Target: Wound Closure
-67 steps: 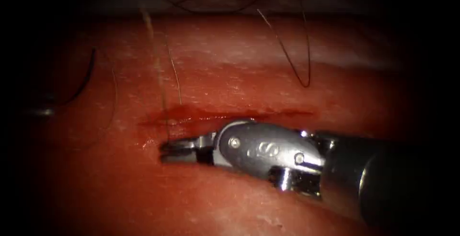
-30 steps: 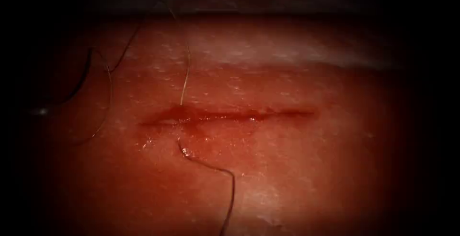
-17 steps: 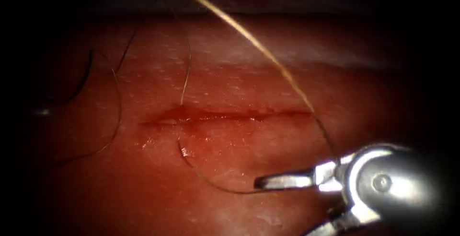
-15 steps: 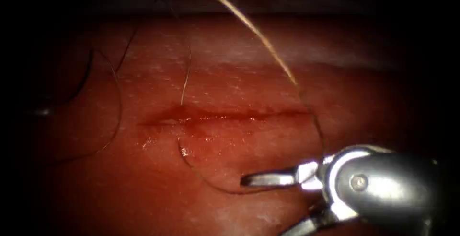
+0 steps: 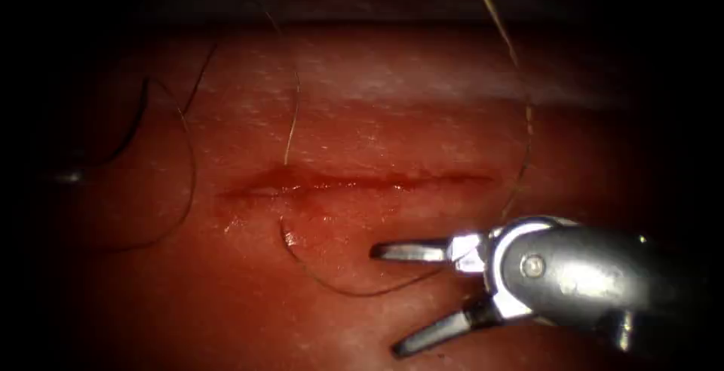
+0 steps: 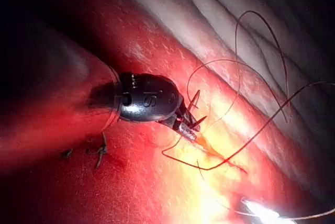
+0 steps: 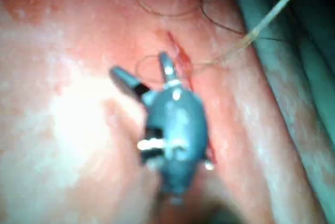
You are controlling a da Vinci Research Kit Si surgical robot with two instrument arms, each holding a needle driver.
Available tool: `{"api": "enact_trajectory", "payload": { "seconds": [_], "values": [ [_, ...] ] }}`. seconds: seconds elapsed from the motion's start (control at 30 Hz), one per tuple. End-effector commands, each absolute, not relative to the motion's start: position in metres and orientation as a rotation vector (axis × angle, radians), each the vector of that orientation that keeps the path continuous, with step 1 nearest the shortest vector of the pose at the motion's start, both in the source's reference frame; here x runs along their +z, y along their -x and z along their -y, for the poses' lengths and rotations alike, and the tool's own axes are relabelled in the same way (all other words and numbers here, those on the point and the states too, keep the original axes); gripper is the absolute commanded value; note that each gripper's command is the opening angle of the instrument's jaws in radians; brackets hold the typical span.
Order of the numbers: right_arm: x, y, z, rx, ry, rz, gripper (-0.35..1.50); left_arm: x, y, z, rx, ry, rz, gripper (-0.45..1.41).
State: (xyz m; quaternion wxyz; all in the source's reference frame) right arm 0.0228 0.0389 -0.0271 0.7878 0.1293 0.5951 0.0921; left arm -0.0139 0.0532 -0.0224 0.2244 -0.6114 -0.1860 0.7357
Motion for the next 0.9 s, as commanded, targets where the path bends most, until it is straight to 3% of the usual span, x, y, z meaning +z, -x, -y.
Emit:
{"api": "enact_trajectory", "payload": {
  "seconds": [0.03,0.33,0.53,0.6,0.63,0.7,0.9],
  "values": [
    [-0.0255,-0.0241,-0.0388,0.192,-0.271,-1.268,1.04,-0.0217,0.0144,-0.0533,2.03,1.689,0.513,-0.35],
    [-0.0218,-0.0269,-0.0388,0.236,-0.18,-1.175,1.04,-0.0217,0.0143,-0.0533,2.03,1.689,0.514,-0.35],
    [-0.0216,-0.0283,-0.0389,0.251,-0.17,-1.174,0.89,-0.0217,0.0143,-0.0533,2.03,1.689,0.514,-0.35],
    [-0.0215,-0.0286,-0.0388,0.244,-0.18,-1.178,0.67,-0.0217,0.0143,-0.0533,2.03,1.689,0.514,-0.35],
    [-0.0212,-0.0287,-0.0386,0.227,-0.198,-1.187,0.09,-0.0217,0.0143,-0.0533,2.03,1.689,0.514,-0.35],
    [-0.0208,-0.0288,-0.0384,0.213,-0.211,-1.19,-0.35,-0.0217,0.0143,-0.0533,2.03,1.689,0.514,-0.35],
    [-0.0207,-0.0288,-0.038,0.188,-0.227,-1.177,-0.35,-0.0217,0.0144,-0.0533,2.03,1.689,0.514,-0.35]
  ]
}}
